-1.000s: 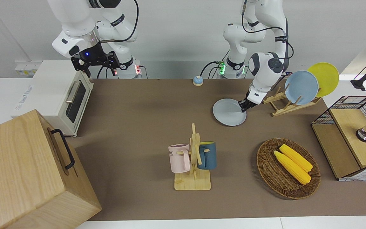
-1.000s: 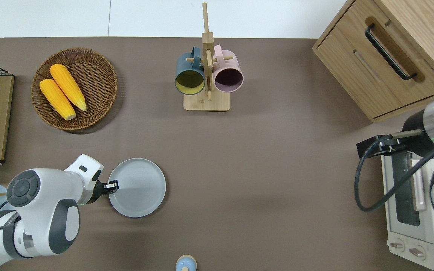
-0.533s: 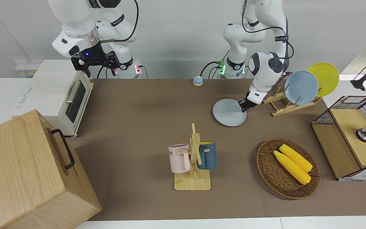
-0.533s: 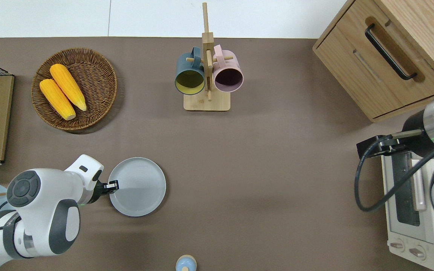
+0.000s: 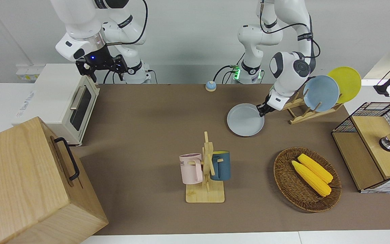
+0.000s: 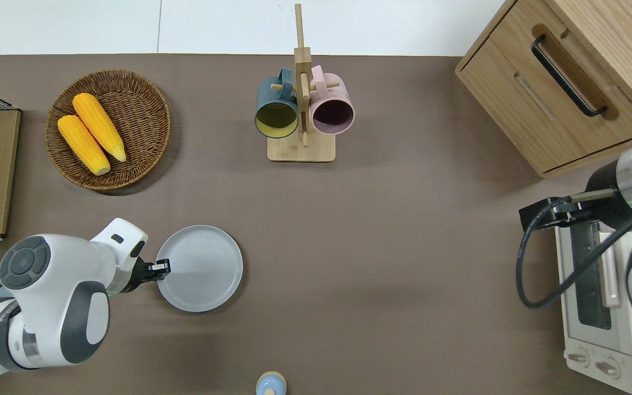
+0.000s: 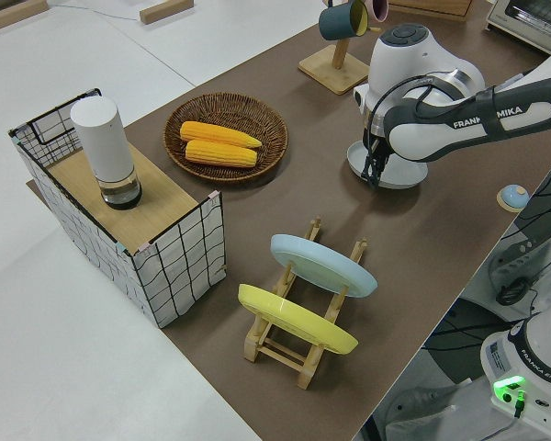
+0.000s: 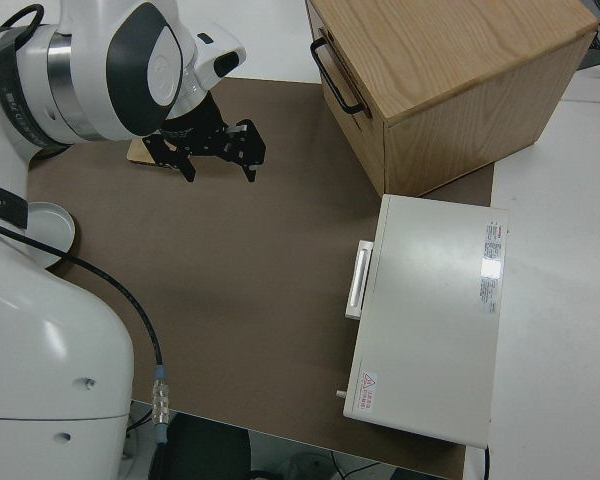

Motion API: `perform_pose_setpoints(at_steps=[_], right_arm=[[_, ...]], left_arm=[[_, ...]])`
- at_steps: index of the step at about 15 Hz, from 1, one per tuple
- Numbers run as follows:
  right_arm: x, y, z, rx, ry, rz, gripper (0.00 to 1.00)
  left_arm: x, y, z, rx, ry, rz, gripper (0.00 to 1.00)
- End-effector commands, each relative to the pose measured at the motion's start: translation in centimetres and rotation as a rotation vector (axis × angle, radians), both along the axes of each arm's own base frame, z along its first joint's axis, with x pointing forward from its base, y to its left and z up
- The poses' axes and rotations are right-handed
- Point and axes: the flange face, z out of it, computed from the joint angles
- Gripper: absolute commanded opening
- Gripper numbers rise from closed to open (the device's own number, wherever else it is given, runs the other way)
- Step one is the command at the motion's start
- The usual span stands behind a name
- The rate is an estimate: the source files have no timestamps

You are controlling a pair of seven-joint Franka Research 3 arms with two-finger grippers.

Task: Pick gray plate from table and place it on lower plate rack with left arm
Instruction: 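Close the left gripper on the gray plate's rim and tilt it up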

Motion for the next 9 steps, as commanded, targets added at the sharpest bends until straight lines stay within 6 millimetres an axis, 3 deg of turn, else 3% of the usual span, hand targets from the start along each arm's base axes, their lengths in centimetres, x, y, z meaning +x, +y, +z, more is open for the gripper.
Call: perform_pose_setpoints(at_steps=[1,5,9], right_arm=[[-0.2,-0.2,0.4,-0.007,0.000,-0.014,0.983],[-0.2,-0.2,0.3,-0.007,0.002,-0.014,0.983],[-0.2,-0.2,0.4,-0.007,0.000,-0.014,0.983]], left_arm=[[0.3,-0.1,2.1,-0.004,0.035,-0.004,0.00],[1.2,0.5,5.1,-0.015,0.065,-0.001,0.00],[2.6,2.1,10.1,-0.028,0.083,0.018,0.00]])
